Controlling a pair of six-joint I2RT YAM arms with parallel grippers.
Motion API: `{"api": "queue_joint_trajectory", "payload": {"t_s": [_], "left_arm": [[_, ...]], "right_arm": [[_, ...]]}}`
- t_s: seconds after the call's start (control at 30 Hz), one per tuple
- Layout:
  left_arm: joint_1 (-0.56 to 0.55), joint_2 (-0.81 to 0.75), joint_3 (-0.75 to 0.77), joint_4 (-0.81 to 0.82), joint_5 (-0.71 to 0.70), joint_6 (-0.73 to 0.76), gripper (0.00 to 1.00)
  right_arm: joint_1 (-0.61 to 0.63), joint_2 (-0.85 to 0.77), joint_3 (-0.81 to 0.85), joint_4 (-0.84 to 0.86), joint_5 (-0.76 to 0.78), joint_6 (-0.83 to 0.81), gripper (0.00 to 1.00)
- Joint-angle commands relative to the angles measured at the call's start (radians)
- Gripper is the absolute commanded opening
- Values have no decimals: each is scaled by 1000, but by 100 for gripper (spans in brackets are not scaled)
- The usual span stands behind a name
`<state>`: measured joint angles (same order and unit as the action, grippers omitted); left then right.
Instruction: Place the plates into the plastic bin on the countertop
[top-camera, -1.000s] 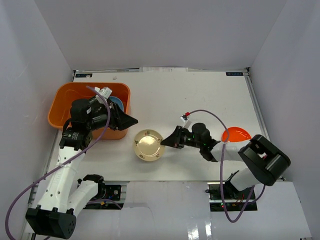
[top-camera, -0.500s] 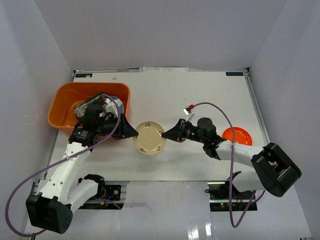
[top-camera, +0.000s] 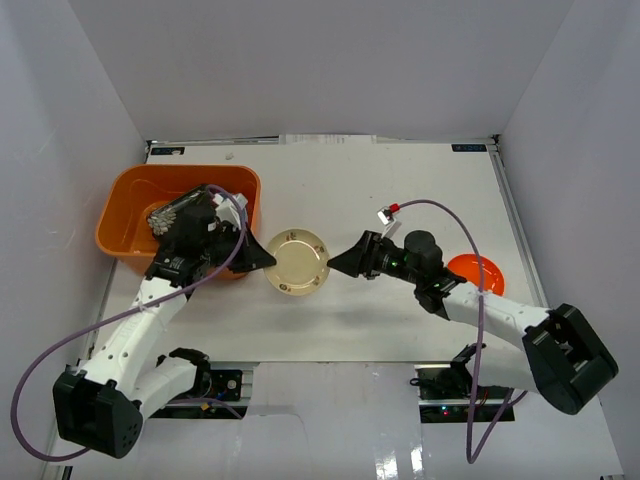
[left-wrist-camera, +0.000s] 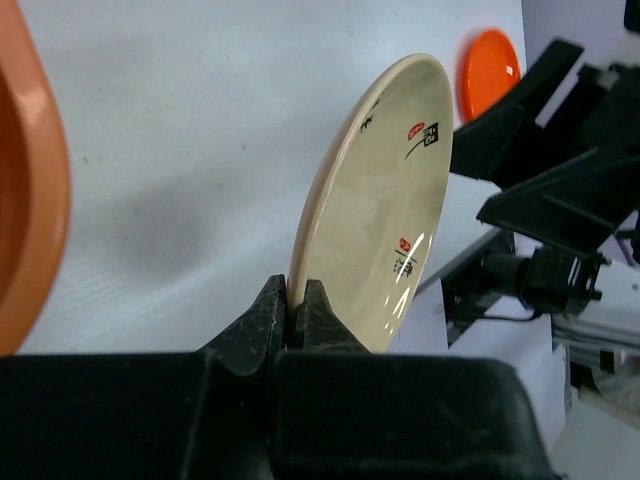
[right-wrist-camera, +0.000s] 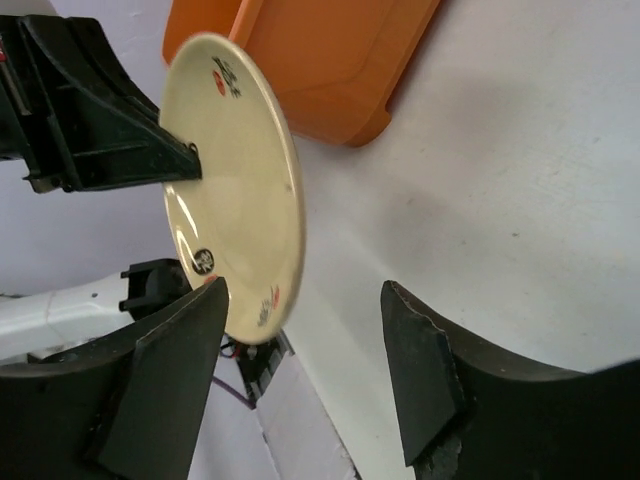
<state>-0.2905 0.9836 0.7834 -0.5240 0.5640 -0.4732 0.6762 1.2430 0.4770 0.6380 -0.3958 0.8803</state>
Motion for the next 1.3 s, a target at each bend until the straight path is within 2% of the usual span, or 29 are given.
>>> {"api": "queue_joint_trajectory", "payload": {"t_s": [0.0, 0.03, 0.1, 0.17, 0.2, 0.3, 0.37, 0.4, 0.5, 0.77, 0.87, 0.93, 0.97, 1.0, 1.07, 1.1, 1.17, 1.27], "left_arm": [[-1, -36, 114, 76, -145, -50, 0], [1, -36, 134, 75, -189, -57, 0], [20, -31, 192, 58, -319, -76, 0], [57, -33, 223, 61, -371, -85, 0], [115, -36, 224, 79, -386, -90, 0], [250, -54, 197, 123, -424, -110, 0], [284, -45, 189, 119, -514, -107, 0], [287, -43, 166, 134, -618, -110, 0], [338, -37, 103, 170, -719, -134, 0], [445, 127, 125, 174, -877, -180, 0], [497, 176, 109, 176, -851, -209, 0], [517, 213, 111, 179, -819, -212, 13], [518, 220, 111, 186, -796, -208, 26], [518, 224, 109, 190, -785, -205, 57], [518, 214, 105, 209, -748, -193, 86], [518, 204, 103, 214, -739, -188, 98], [518, 191, 108, 220, -705, -179, 98], [514, 150, 111, 223, -690, -173, 98]], "right_arm": [[-36, -106, 23, -145, 61, -82, 69], [-46, -129, 22, -185, 77, -122, 72], [-75, -200, 17, -294, 120, -159, 72], [-110, -261, 11, -365, 168, -202, 71], [-124, -283, -3, -388, 179, -213, 70], [-174, -353, -44, -437, 201, -228, 68], [-210, -376, -58, -463, 198, -239, 68], [-219, -381, -66, -472, 198, -244, 68], [-259, -395, -78, -494, 192, -248, 68], [-332, -441, -61, -573, 275, -294, 67], [-360, -456, -52, -589, 298, -310, 66], [-379, -465, -49, -606, 313, -319, 66], [-386, -468, -48, -610, 319, -323, 66], [-392, -471, -48, -620, 325, -325, 66], [-415, -484, -48, -633, 334, -334, 67], [-429, -488, -48, -636, 334, -342, 67], [-438, -488, -38, -675, 348, -365, 68], [-454, -490, -17, -741, 461, -405, 77]]}}
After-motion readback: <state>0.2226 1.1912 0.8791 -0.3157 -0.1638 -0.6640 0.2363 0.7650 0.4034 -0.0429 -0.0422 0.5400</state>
